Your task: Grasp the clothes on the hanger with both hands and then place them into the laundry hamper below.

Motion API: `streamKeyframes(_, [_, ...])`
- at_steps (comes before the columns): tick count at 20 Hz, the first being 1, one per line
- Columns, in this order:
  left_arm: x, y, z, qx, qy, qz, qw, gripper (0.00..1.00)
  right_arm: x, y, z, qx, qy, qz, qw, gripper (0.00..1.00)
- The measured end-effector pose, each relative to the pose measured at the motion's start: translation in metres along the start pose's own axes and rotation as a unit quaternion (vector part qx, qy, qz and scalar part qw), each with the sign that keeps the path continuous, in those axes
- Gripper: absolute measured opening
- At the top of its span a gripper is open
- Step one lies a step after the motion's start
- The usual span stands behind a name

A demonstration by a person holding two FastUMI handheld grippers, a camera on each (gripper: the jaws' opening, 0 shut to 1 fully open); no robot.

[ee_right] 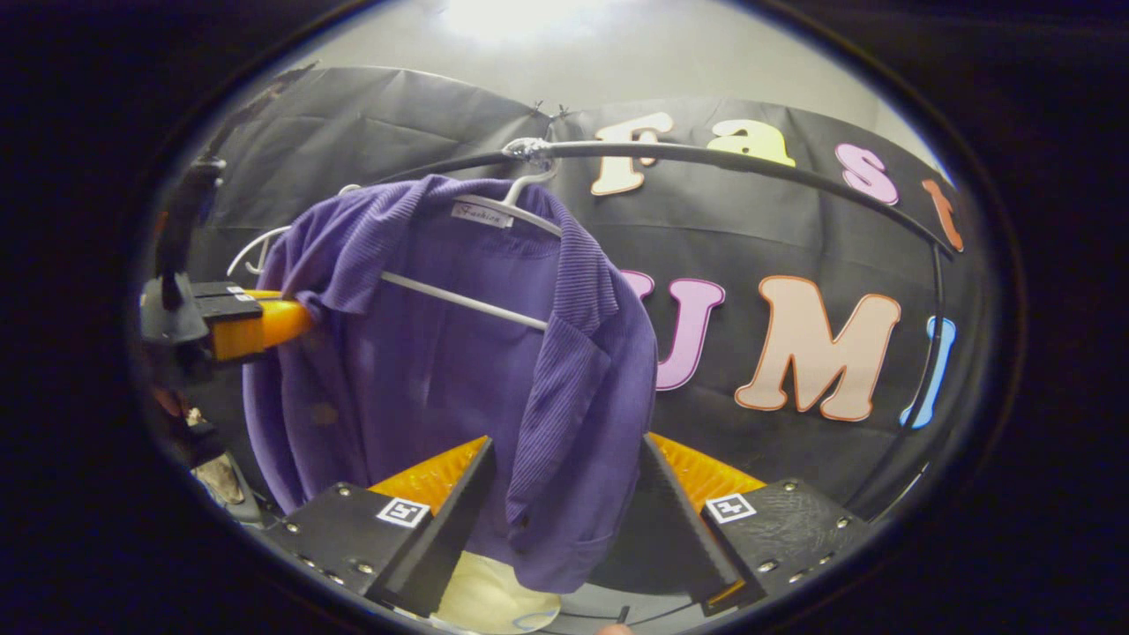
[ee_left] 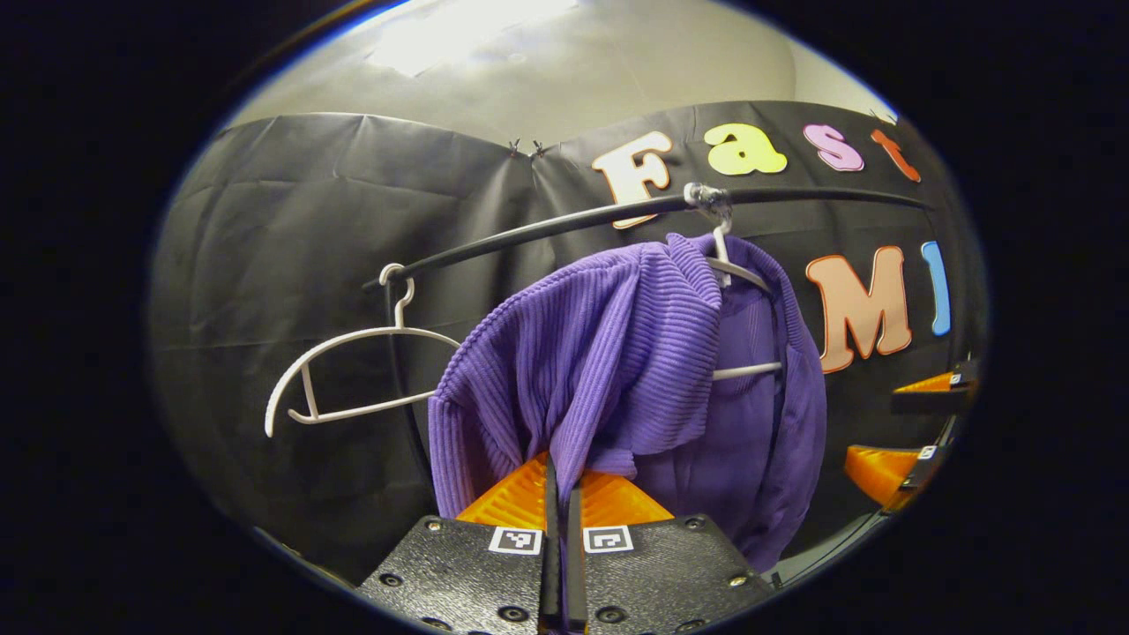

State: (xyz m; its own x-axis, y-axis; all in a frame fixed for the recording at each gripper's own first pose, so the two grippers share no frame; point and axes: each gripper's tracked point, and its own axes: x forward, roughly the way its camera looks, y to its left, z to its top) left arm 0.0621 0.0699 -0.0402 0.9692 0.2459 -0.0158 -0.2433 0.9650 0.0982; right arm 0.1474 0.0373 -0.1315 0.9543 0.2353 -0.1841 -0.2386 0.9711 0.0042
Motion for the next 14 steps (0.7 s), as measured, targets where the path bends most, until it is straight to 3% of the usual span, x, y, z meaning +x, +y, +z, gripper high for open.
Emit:
streamKeyframes(9, [-0.024, 0.01, 0.031, 0.017, -0.02, -0.013, 1.0, 0.0, 0.063, 0.024, -0.008, 0.049, 0.025, -0.029, 0.998, 0.98])
streamKeyframes(14, [-0.031, 0.024, 0.054, 0.024, -0.04, -0.001, 0.999, 0.01, 0.087, 0.01, -0.02, 0.045, 0.049, -0.082, 0.994, 0.98])
